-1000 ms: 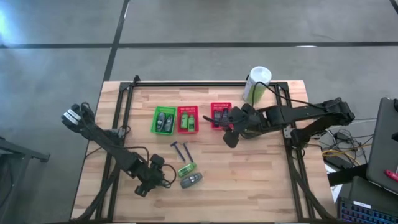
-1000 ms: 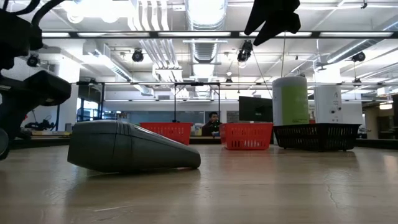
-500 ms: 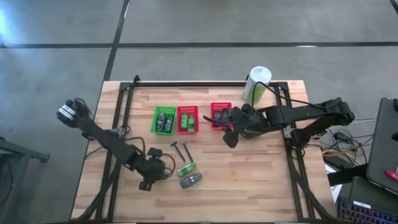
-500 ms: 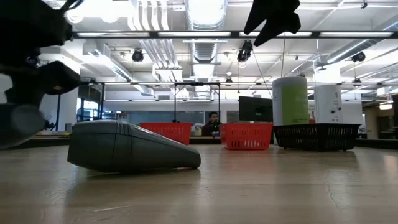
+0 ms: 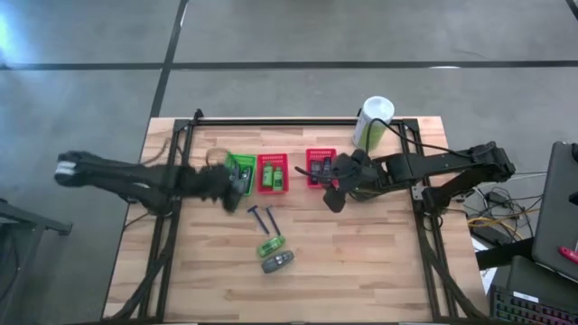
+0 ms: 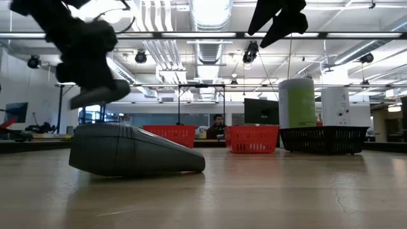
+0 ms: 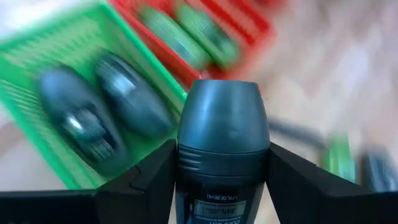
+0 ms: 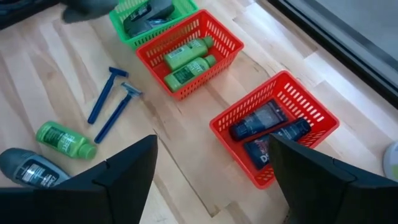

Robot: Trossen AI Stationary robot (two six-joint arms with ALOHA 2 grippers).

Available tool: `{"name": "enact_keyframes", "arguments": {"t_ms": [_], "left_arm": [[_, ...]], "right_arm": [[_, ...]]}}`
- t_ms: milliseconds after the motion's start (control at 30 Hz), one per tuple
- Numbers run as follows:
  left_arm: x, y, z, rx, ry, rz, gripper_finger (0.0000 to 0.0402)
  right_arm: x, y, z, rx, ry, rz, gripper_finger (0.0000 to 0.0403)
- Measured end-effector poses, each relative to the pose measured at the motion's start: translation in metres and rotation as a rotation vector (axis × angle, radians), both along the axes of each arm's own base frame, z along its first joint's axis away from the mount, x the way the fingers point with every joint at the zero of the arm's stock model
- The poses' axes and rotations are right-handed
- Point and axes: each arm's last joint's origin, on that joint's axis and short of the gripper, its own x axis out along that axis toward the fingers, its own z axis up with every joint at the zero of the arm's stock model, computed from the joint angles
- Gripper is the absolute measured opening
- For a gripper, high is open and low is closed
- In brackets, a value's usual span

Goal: Pick & Place Travel size toiletries
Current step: Put the gray deodorant into the green bin

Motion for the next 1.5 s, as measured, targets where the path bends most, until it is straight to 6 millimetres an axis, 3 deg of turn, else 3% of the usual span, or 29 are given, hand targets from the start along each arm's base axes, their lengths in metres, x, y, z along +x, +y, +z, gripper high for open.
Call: {"name": "enact_keyframes", "arguments": {"t_ms": [200,400,733,1167,1300,1500], "left_arm": [[-0.006,0.059,0.003,-0.110,-0.120,0.243,0.0211],[-0.004,0.087,-0.005,-0.226,-0.133,0.311,0.0211],[0.016,0.097,-0.019,-0.292,-0.151,0.346,0.0215],[0.015,0.097,-0.022,-0.246,-0.109,0.337,0.0280],[0.013,0.094,-0.013,-0.227,-0.141,0.311,0.0280],[0.006,0.079,0.018,-0.170,-0.235,0.214,0.0280]], "right_arm": [[0.000,0.000,0.000,-0.012,-0.005,-0.013,0.0311],[0.000,0.000,0.000,-0.010,-0.009,-0.019,0.0319],[0.000,-0.001,0.001,-0.030,-0.011,-0.034,0.0335],[-0.001,-0.001,-0.001,-0.020,-0.007,-0.047,0.0353],[-0.001,-0.001,-0.003,-0.021,-0.001,-0.047,0.0342],[0.004,0.000,-0.016,0.009,-0.057,-0.077,0.0327]]}}
